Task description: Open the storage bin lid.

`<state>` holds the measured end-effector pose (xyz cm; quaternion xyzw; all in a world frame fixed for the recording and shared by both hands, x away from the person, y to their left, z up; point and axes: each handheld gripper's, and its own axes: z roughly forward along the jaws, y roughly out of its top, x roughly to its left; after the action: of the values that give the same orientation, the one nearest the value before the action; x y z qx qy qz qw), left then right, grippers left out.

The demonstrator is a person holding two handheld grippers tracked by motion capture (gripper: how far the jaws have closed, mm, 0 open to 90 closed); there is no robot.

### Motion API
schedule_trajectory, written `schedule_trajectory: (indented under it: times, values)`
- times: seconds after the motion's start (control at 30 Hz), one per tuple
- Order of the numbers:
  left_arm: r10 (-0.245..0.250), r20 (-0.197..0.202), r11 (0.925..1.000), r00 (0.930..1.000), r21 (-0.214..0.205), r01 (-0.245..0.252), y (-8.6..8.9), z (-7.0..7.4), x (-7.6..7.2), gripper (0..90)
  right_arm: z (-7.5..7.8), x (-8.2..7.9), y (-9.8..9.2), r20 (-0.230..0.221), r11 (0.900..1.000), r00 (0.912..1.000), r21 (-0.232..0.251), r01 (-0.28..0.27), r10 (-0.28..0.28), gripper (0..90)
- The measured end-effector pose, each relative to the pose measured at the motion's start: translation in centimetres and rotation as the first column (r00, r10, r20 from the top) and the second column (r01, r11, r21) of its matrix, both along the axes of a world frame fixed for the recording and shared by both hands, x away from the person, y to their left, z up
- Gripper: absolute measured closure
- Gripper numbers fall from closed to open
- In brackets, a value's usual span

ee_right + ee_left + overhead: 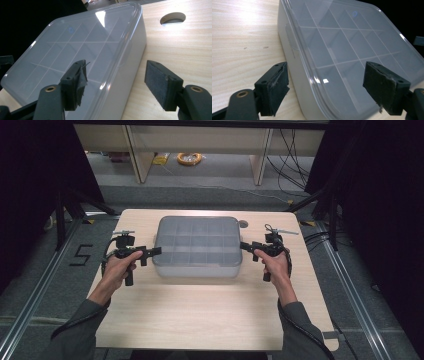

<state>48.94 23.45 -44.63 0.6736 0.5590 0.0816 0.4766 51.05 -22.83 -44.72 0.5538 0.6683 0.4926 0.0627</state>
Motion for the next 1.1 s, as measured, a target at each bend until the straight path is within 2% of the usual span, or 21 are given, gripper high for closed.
schedule_trajectory:
  times: [0.03, 0.1, 0.13, 0.17, 0.2, 0.23, 0.33, 0.37, 0.4, 0.43, 0.47, 0.5, 0.53, 0.63, 0.73, 0.77, 0.8, 0.87, 0.9, 1.03, 1.1]
  values:
    - [0.004, -0.006, 1.0000, 1.0000, 0.000, -0.004, 0.0, 0.0, 0.3, 19.9, -0.1, 0.4, -0.1, 0.032, 0.9996, 0.9992, -0.017, -0.023, 0.024, 35.7]
    - [0.008, -0.019, 1.0000, 0.9998, -0.002, -0.008, -0.1, -0.1, 0.9, 20.1, -0.1, 0.8, 0.3, 0.018, 0.9994, 0.9994, -0.021, -0.028, 0.028, 36.0]
    - [0.008, -0.027, 0.9999, 0.9996, -0.011, -0.009, 0.0, -0.2, 1.3, 20.2, 0.0, 0.7, 0.7, -0.011, 0.9999, 0.9999, -0.007, -0.013, 0.013, 36.1]
    - [0.013, -0.036, 0.9997, 0.9993, -0.022, -0.014, 0.1, -0.2, 1.8, 20.3, 0.0, 1.0, 1.0, -0.019, 0.9998, 0.9996, -0.004, -0.019, 0.019, 36.6]
    - [0.013, -0.036, 0.9997, 0.9993, -0.022, -0.014, 0.1, -0.2, 1.8, 20.4, -0.3, 1.4, 0.8, 0.014, 0.9989, 0.9994, -0.035, -0.032, 0.033, 36.7]
    - [0.018, -0.042, 0.9995, 0.9990, -0.027, -0.019, 0.1, -0.2, 2.0, 20.4, -0.3, 1.4, 0.8, 0.014, 0.9989, 0.9994, -0.035, -0.032, 0.033, 36.7]
    - [0.024, -0.057, 0.9995, 0.9981, -0.020, -0.025, -0.1, -0.3, 3.0, 21.3, -0.4, 1.7, 1.4, -0.039, 0.9999, 0.9992, -0.005, -0.013, 0.013, 37.2]
    - [0.024, -0.057, 0.9995, 0.9981, -0.020, -0.025, -0.1, -0.3, 3.0, 22.0, -0.7, 2.1, 1.2, -0.012, 0.9993, 0.9997, -0.030, -0.023, 0.023, 37.5]
    - [0.026, -0.059, 0.9994, 0.9979, -0.019, -0.027, -0.1, -0.4, 3.3, 22.0, -0.7, 2.1, 1.2, -0.012, 0.9993, 0.9997, -0.030, -0.023, 0.023, 37.5]
    - [0.030, -0.063, 0.9993, 0.9976, -0.021, -0.032, -0.1, -0.5, 3.6, 23.2, -0.7, 2.1, 1.5, -0.048, 1.0000, 0.9988, -0.002, -0.008, 0.008, 38.3]
    - [0.034, -0.066, 0.9991, 0.9972, -0.024, -0.036, -0.2, -0.6, 3.8, 23.2, -0.7, 2.1, 1.5, -0.048, 1.0000, 0.9988, -0.002, -0.008, 0.008, 38.3]
    - [0.038, -0.071, 0.9988, 0.9967, -0.027, -0.040, -0.2, -0.7, 4.1, 24.6, -0.5, 2.0, 1.7, -0.095, 0.9999, 0.9955, 0.011, 0.012, -0.011, 38.3]
    - [0.038, -0.076, 0.9988, 0.9964, -0.028, -0.040, -0.2, -0.8, 4.2, 25.3, -0.8, 2.4, 1.4, -0.028, 0.9996, 0.9995, -0.023, -0.015, 0.014, 38.4]
    - [0.045, -0.085, 0.9987, 0.9954, -0.021, -0.047, -0.4, -1.2, 4.9, 27.8, -0.9, 2.8, 1.4, -0.016, 0.9993, 0.9997, -0.031, -0.020, 0.020, 39.4]
    - [0.047, -0.093, 0.9983, 0.9945, -0.029, -0.050, -0.4, -1.4, 5.3, 29.8, -0.9, 2.9, 1.6, -0.030, 0.9998, 0.9995, -0.017, -0.014, 0.013, 40.4]
    - [0.044, -0.098, 0.9985, 0.9942, -0.027, -0.047, -0.4, -1.5, 5.6, 31.4, -0.8, 2.9, 1.5, -0.031, 0.9993, 0.9991, -0.020, -0.031, 0.030, 40.5]
    - [0.049, -0.101, 0.9983, 0.9937, -0.028, -0.052, -0.4, -1.6, 5.7, 32.5, -0.7, 2.9, 1.9, -0.068, 1.0000, 0.9977, 0.002, -0.005, 0.005, 40.6]
    - [0.050, -0.103, 0.9978, 0.9934, -0.040, -0.054, -0.4, -1.8, 5.9, 34.3, -0.9, 3.2, 1.6, -0.030, 0.9994, 0.9990, -0.011, -0.034, 0.034, 40.7]
    - [0.052, -0.104, 0.9974, 0.9932, -0.045, -0.057, -0.3, -1.8, 6.0, 35.2, -0.8, 3.1, 1.9, -0.075, 0.9998, 0.9971, 0.020, -0.010, 0.011, 40.8]
    - [0.060, -0.110, 0.9943, 0.9921, -0.081, -0.069, -0.2, -2.0, 6.5, 38.9, -1.4, 3.7, 1.8, -0.037, 0.9998, 0.9991, -0.005, -0.021, 0.021, 43.5]
    - [0.050, -0.111, 0.9943, 0.9925, -0.088, -0.060, -0.3, -2.1, 6.6, 39.7, -1.4, 3.7, 1.8, -0.042, 0.9995, 0.9986, -0.001, -0.032, 0.032, 44.3]
